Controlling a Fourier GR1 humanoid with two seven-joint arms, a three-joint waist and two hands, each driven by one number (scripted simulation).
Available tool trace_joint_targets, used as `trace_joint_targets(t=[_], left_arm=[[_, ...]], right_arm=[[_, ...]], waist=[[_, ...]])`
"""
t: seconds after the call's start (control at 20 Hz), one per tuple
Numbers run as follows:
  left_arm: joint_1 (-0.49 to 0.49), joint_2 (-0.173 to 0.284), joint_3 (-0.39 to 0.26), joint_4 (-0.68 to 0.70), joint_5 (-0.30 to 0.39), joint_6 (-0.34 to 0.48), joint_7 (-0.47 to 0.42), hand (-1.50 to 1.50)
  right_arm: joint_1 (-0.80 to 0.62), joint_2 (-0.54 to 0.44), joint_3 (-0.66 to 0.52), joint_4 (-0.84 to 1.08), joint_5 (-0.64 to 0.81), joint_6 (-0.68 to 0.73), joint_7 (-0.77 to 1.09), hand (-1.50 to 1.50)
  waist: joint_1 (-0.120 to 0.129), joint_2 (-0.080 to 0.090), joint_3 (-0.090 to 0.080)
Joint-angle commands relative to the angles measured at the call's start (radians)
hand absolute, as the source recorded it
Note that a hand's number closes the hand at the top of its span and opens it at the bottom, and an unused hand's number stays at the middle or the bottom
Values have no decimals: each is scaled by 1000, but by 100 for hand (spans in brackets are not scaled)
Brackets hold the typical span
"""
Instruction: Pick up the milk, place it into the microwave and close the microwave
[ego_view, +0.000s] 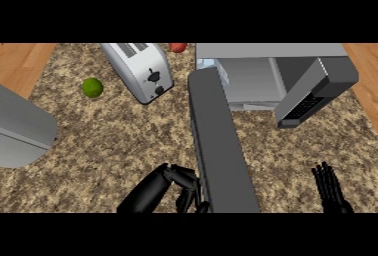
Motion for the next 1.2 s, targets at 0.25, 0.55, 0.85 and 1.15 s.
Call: trace_joint_targets(t=[0.25, 0.55, 0.85, 1.15], left_arm=[[-208, -15, -199, 301, -50, 153, -67, 150], [-364, -15, -385, 456, 76, 363, -20, 150], [-494, -15, -421, 591, 233, 468, -30, 150], [-595, -15, -415, 629, 394, 607, -100, 150]], right_arm=[[138, -71, 26, -212, -84, 160, -26, -150], [141, -69, 91, -339, -138, 198, 12, -150], [196, -89, 142, -502, -191, 213, 51, -150], [171, -115, 157, -607, -270, 203, 152, -150]], waist=[[-6, 3, 0], [-52, 10, 0], [-95, 15, -2], [-141, 27, -3]])
